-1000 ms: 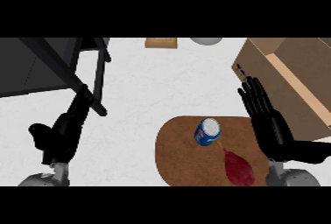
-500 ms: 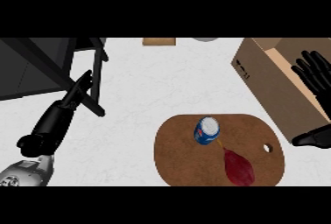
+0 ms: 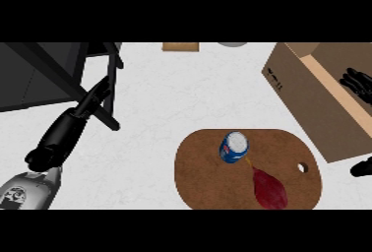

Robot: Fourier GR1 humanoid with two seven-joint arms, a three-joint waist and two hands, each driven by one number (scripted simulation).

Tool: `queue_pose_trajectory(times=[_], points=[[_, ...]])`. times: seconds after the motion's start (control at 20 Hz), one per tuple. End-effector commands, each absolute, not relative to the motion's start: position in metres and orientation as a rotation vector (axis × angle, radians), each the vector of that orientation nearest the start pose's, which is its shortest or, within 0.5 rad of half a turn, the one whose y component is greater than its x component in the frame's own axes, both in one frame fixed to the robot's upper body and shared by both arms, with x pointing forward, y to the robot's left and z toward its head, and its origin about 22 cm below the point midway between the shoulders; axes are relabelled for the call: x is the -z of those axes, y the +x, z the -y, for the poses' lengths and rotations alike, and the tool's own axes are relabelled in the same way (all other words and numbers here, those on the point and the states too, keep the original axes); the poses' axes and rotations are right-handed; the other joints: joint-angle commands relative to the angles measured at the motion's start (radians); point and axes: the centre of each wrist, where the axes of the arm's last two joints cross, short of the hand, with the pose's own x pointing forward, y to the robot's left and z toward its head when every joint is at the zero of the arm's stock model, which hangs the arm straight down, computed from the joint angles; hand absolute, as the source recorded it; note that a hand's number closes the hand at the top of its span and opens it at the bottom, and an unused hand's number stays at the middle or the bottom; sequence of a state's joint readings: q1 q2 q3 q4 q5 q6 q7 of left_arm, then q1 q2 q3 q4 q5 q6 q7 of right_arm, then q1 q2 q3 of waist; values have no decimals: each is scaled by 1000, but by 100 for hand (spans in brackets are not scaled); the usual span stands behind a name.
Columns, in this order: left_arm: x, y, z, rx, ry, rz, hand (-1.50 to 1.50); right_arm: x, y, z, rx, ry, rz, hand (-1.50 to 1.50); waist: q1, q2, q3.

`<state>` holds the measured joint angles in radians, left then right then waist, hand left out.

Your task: Pick the pear from the cutting board and place it in the cardboard box

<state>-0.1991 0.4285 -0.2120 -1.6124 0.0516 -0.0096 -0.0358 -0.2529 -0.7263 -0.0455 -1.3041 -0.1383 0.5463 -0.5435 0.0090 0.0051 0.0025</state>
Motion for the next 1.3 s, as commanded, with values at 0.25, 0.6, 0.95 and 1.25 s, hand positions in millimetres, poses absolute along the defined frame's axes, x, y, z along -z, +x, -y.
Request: queue_pose_trajectory(times=[0.25,0.6,0.95,1.25], points=[[-75,287,-266,536,95,1762,0,-146,300,372,-1408,44,1651,-150,1,-3,-3],[-70,295,-267,514,106,1751,0,-164,276,312,-1678,-49,1520,-150,-26,-9,-4],[-65,284,-255,530,95,1736,0,-171,258,288,-1741,-93,1372,-150,-12,-7,-3],[-68,284,-268,535,86,1735,0,-161,241,270,-1734,-68,1293,-150,-12,-6,-3]])
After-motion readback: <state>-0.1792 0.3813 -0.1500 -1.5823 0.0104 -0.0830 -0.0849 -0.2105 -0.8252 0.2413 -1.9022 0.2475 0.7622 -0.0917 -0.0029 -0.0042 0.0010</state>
